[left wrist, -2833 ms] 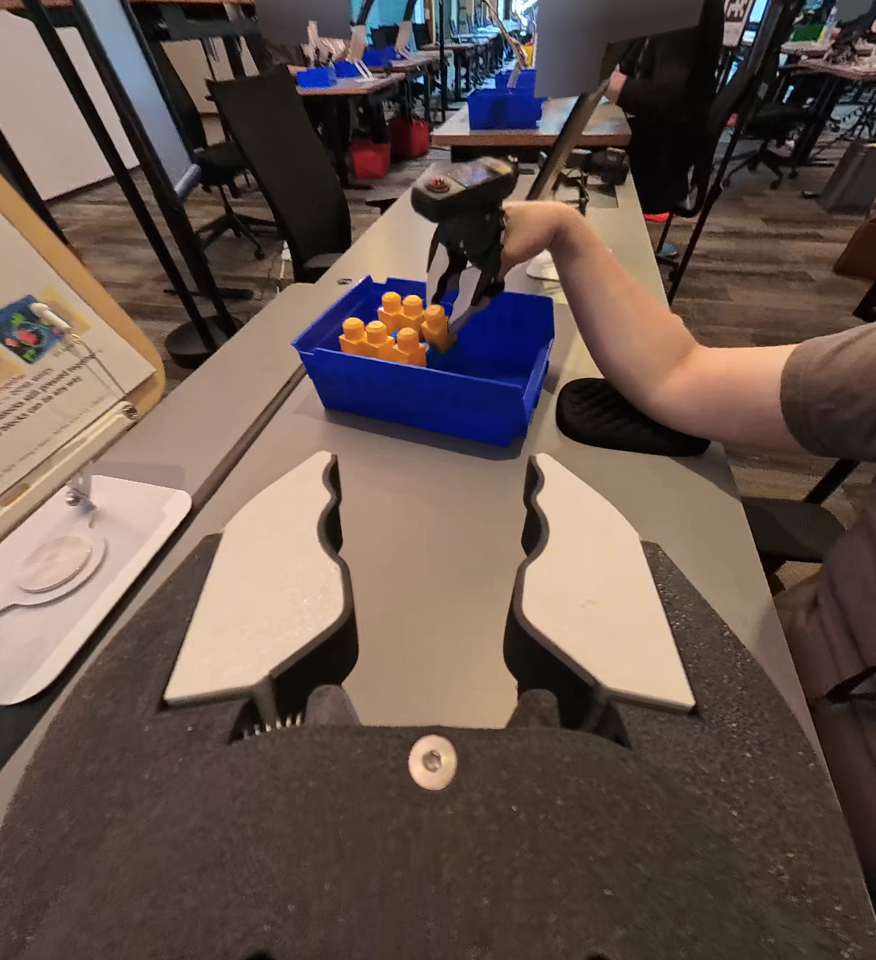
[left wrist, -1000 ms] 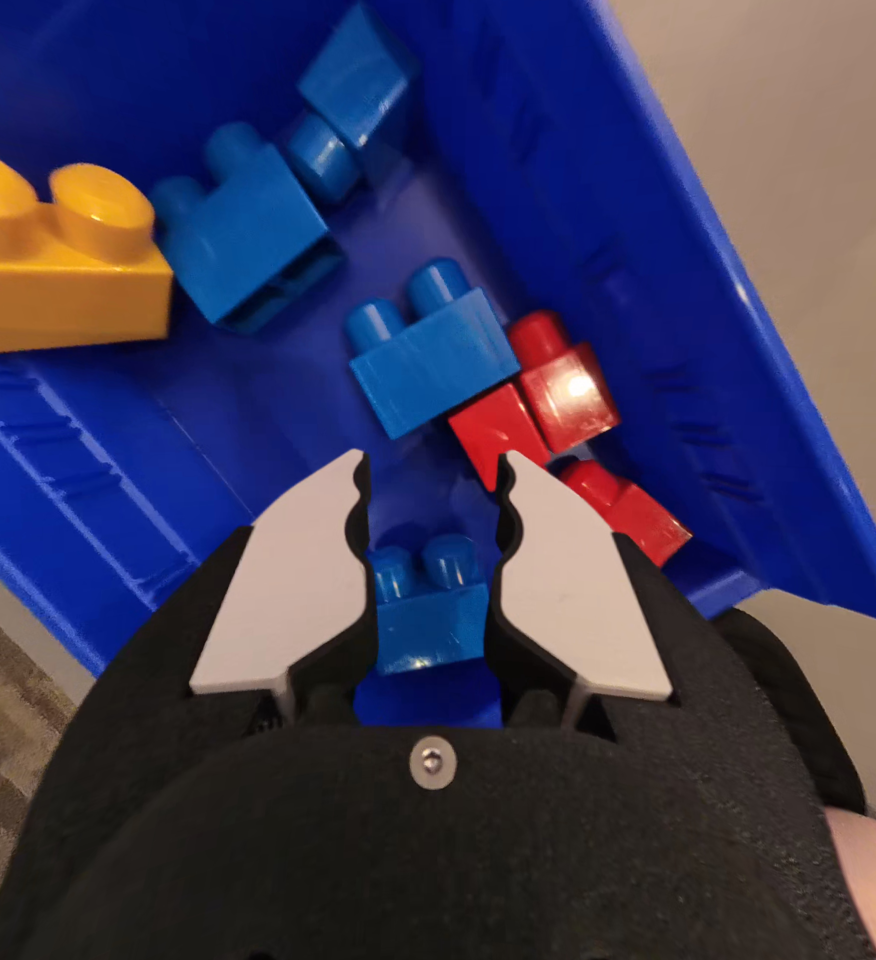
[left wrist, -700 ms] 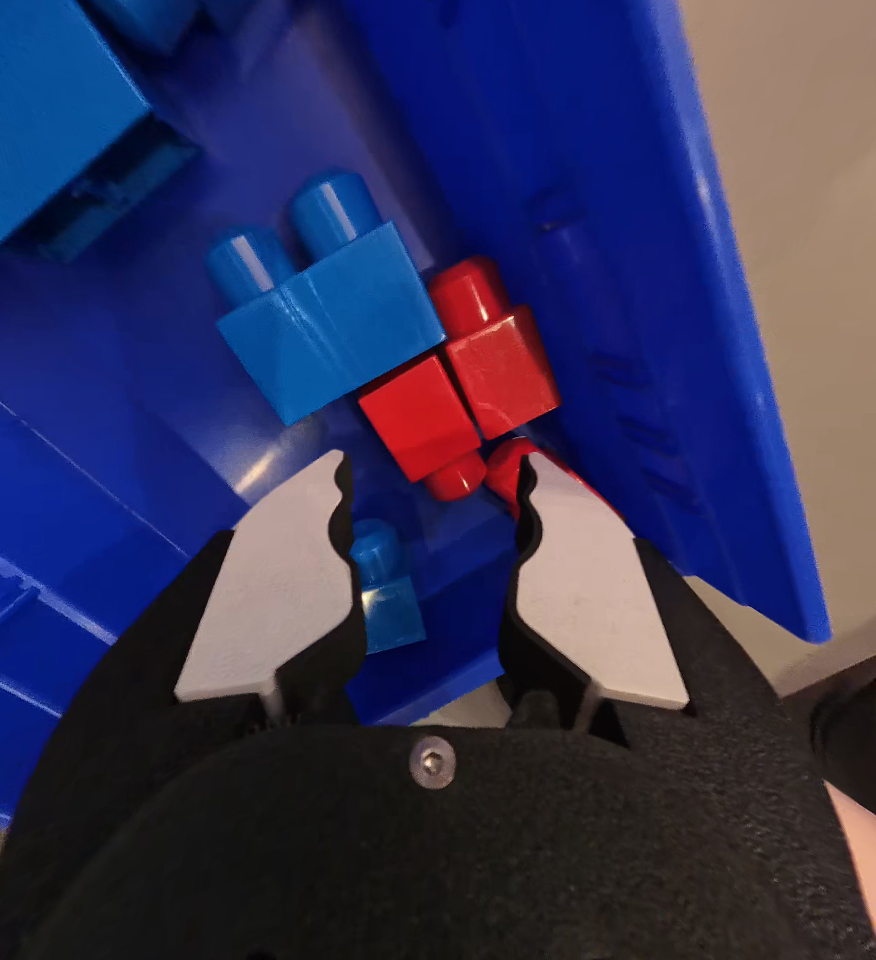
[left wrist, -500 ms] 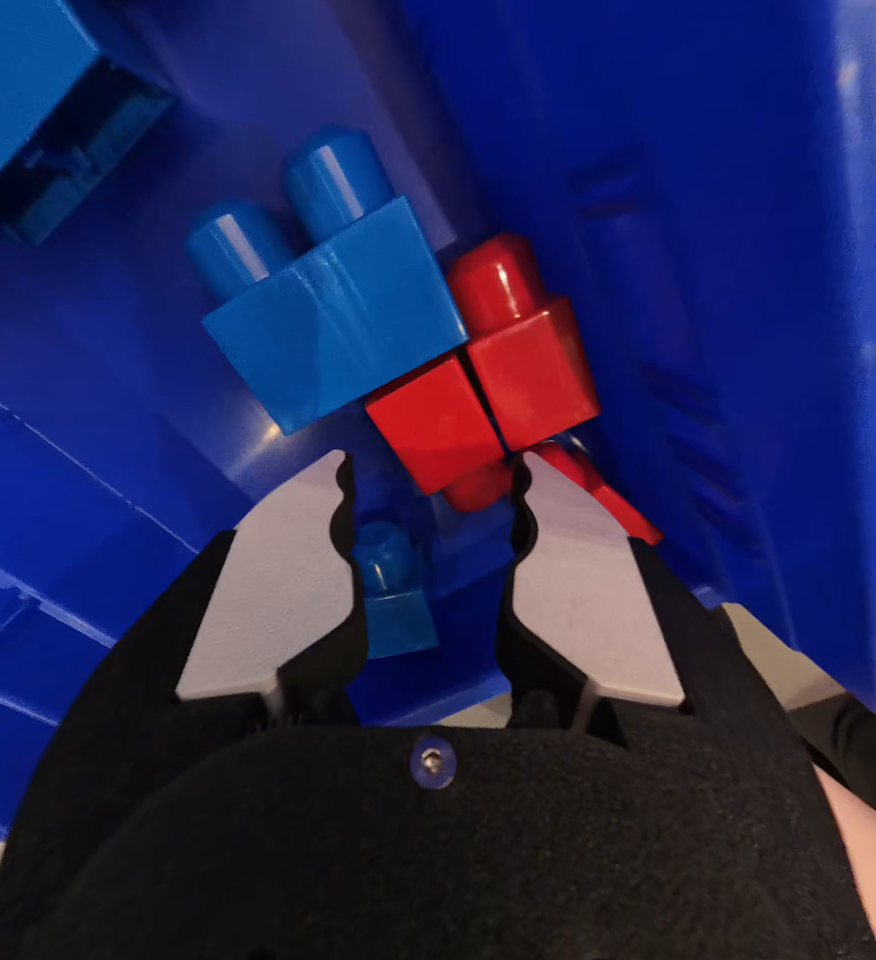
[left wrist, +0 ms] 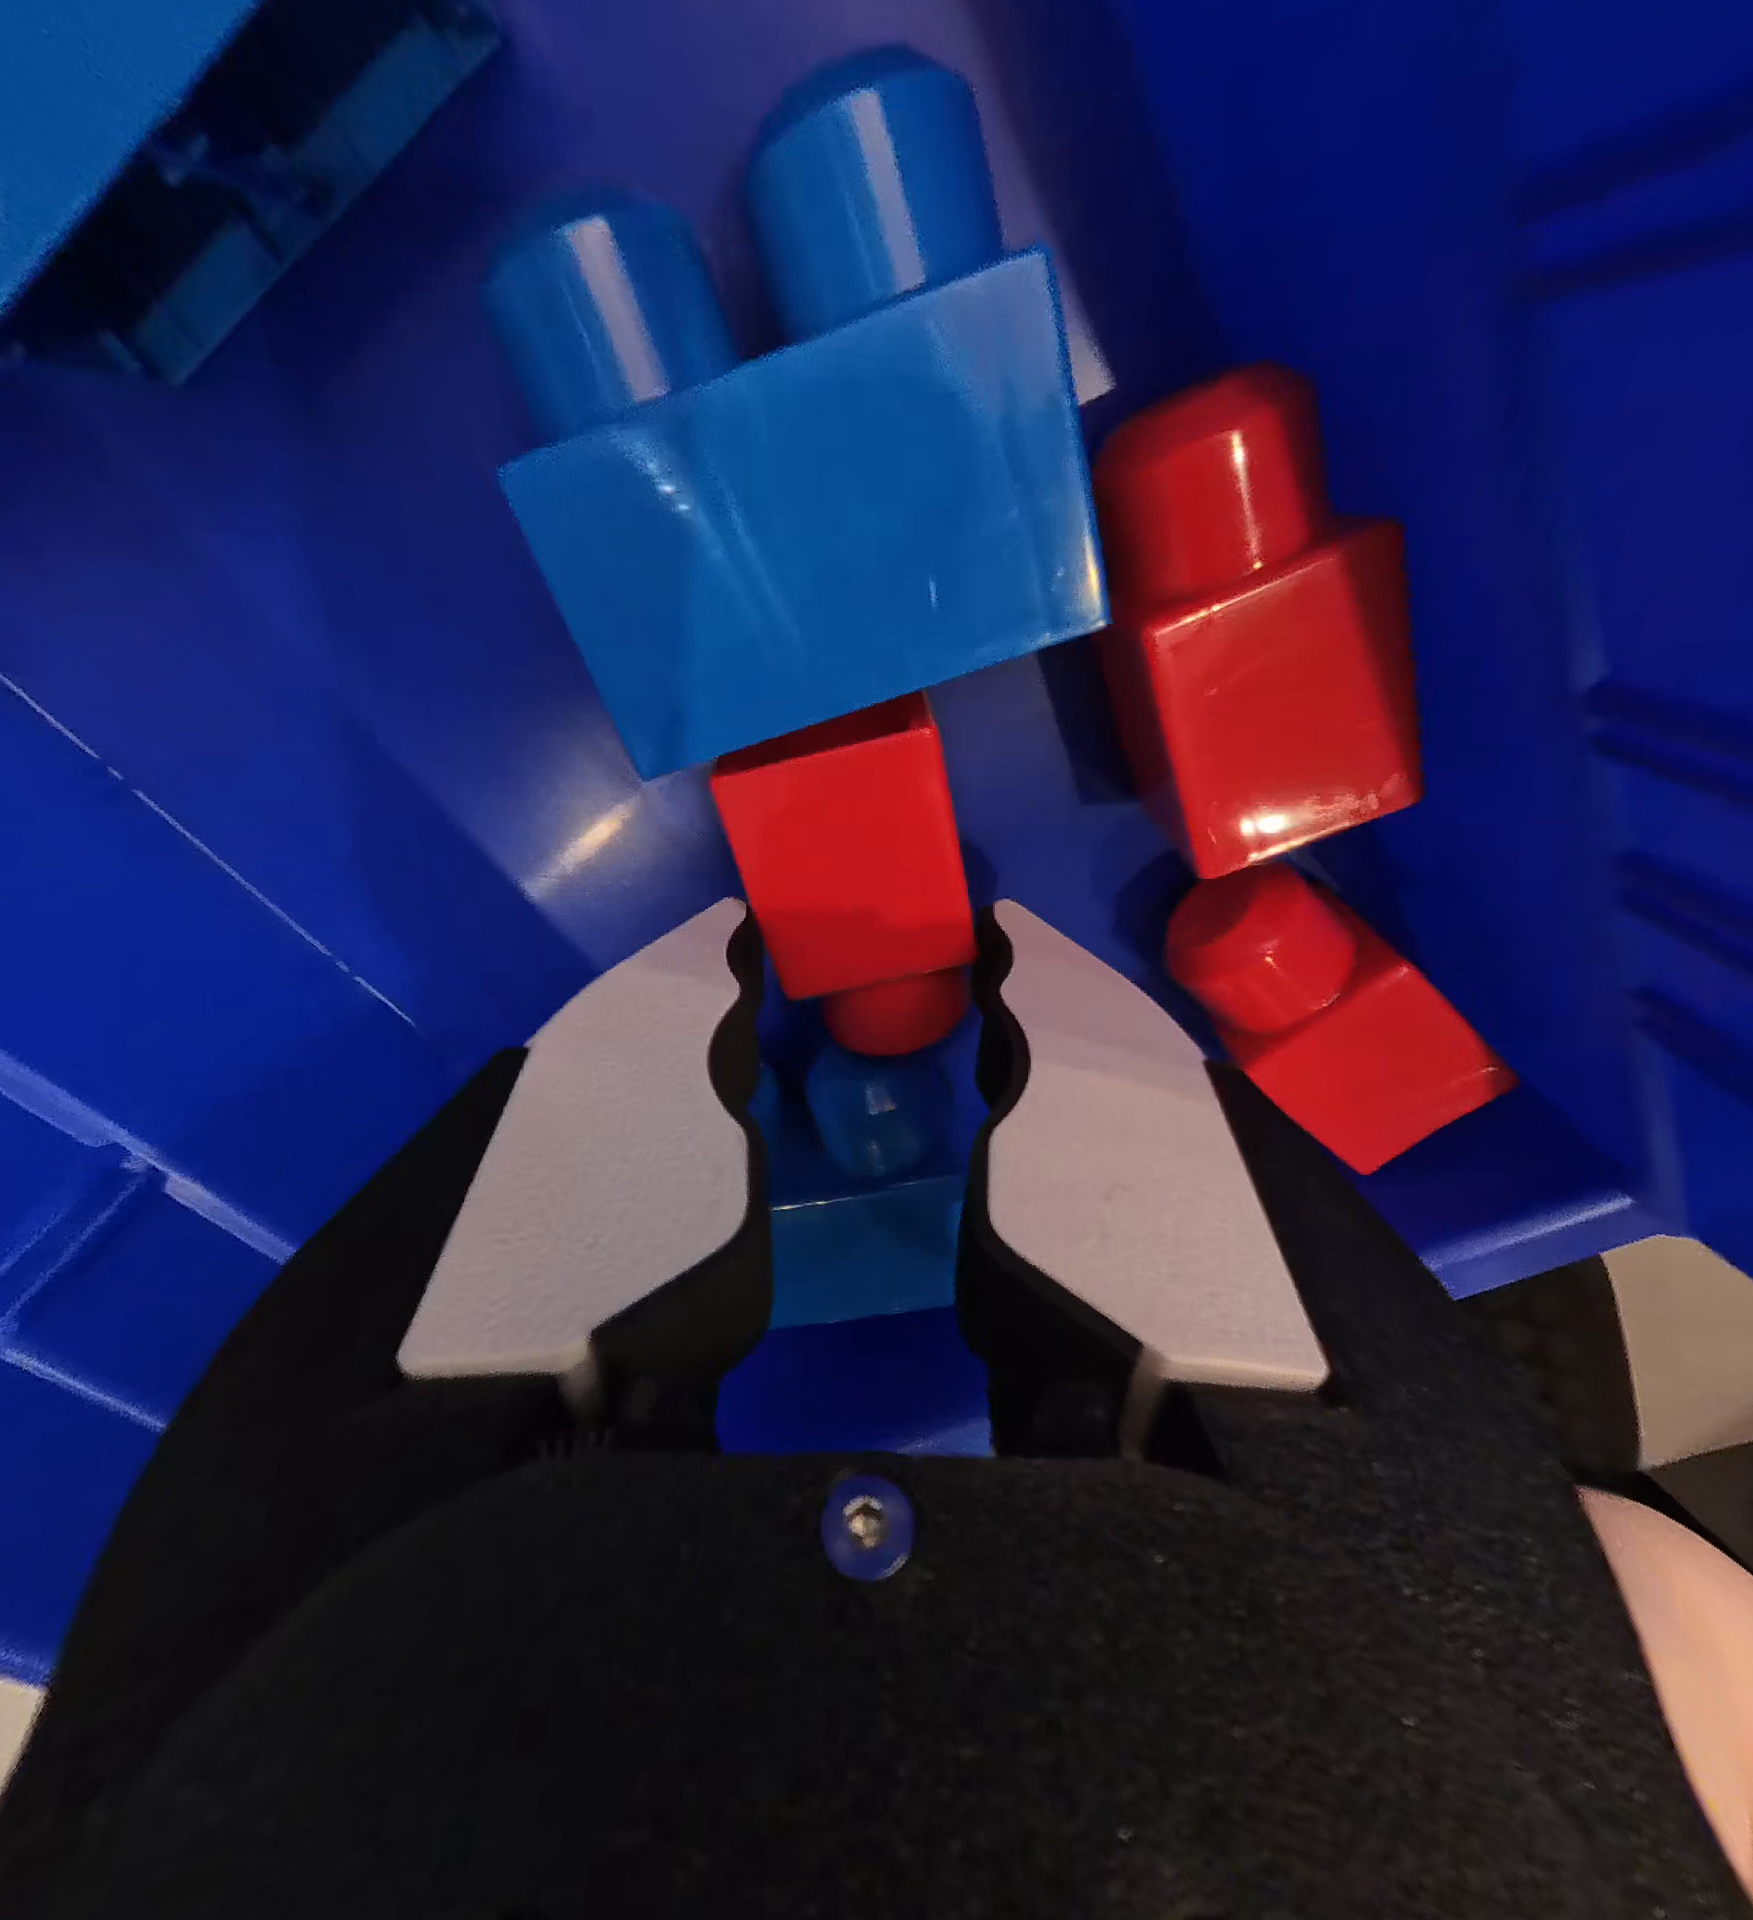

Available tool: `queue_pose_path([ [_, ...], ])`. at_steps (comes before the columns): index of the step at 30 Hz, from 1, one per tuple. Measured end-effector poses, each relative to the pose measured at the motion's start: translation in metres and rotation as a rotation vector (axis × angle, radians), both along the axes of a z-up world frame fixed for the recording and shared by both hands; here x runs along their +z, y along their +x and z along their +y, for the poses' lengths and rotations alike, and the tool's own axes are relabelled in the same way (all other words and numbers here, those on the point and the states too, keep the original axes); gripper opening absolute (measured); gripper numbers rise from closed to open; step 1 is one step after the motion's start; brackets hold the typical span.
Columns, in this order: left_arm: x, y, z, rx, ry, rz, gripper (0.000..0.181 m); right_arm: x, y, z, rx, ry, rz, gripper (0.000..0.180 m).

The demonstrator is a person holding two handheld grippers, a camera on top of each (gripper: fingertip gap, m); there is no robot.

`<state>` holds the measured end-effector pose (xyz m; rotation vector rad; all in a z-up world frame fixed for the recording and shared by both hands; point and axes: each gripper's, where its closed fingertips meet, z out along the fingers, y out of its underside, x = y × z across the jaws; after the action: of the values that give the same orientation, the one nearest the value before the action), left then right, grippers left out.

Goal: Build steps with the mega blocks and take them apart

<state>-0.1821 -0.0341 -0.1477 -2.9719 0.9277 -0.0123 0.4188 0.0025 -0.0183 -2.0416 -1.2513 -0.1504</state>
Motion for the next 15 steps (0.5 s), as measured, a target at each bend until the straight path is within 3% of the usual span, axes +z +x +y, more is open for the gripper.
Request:
queue_pose_path([
  [4, 0.007, -0.013, 0.005, -0.013, 0.06, 0.032, 0.039, 0.0, -0.001, 0.0, 0.002, 0.005, -0.006, 0.046],
  [10, 0.061, 0.003, 0.015, -0.021, 0.279, -0.164, 0.038, 0.011, -0.01, 0.003, 0.014, 0.059, -0.004, 0.045],
  [15, 0.128, 0.082, 0.01, -0.216, 0.488, -0.384, 0.039, 0.023, -0.026, 0.003, 0.046, 0.12, -0.027, 0.045],
])
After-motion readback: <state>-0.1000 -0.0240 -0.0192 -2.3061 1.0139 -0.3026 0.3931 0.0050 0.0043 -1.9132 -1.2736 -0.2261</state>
